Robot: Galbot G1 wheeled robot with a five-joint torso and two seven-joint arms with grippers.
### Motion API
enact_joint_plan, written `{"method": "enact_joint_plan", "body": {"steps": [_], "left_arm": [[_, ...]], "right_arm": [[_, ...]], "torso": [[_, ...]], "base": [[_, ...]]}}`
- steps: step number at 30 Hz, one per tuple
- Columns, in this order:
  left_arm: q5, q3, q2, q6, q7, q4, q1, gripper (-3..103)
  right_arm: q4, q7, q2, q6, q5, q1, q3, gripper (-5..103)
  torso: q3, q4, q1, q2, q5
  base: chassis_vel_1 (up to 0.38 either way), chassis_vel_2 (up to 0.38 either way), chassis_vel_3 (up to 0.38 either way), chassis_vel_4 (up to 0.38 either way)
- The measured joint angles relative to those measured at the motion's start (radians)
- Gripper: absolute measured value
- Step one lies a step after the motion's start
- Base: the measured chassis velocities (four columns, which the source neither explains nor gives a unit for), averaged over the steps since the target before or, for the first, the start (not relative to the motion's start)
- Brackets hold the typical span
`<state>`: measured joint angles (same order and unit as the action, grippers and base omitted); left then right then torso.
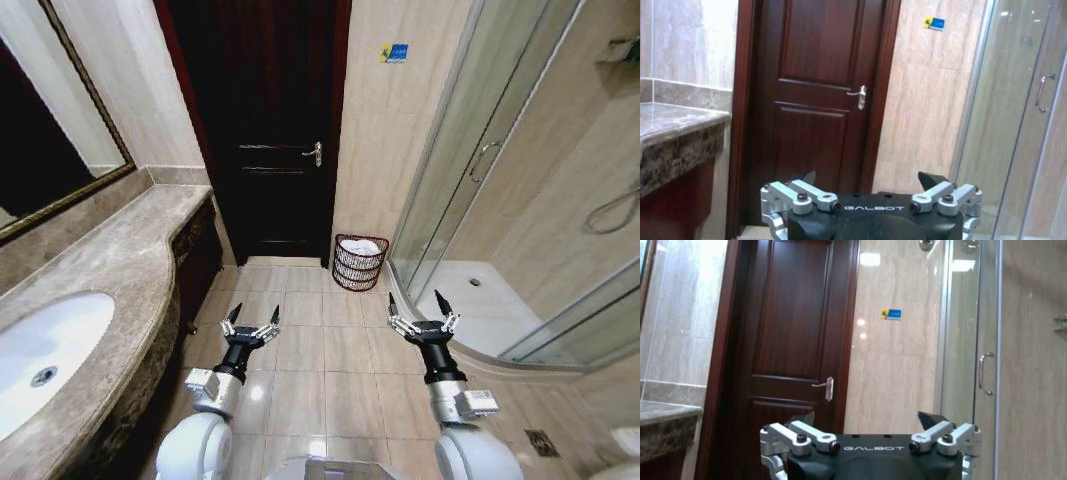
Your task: Discard the used towel into the hamper.
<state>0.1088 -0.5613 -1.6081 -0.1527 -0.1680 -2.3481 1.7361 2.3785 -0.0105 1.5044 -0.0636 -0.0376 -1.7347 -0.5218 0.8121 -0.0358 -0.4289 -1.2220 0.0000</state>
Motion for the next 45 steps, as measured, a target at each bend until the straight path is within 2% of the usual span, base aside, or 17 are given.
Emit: {"method": "enact_joint_plan", "body": {"steps": [45], "left_arm": [[0.000,0.000,0.000,0.000,0.000,0.000,0.000,100]], "right_arm": [[0.000,0.000,0.000,0.000,0.000,0.000,0.000,100]], "torso": [[0.000,0.0000,0.000,0.000,0.0000]], "base": [[0.012,-0.013,-0.012,0.014]]}}
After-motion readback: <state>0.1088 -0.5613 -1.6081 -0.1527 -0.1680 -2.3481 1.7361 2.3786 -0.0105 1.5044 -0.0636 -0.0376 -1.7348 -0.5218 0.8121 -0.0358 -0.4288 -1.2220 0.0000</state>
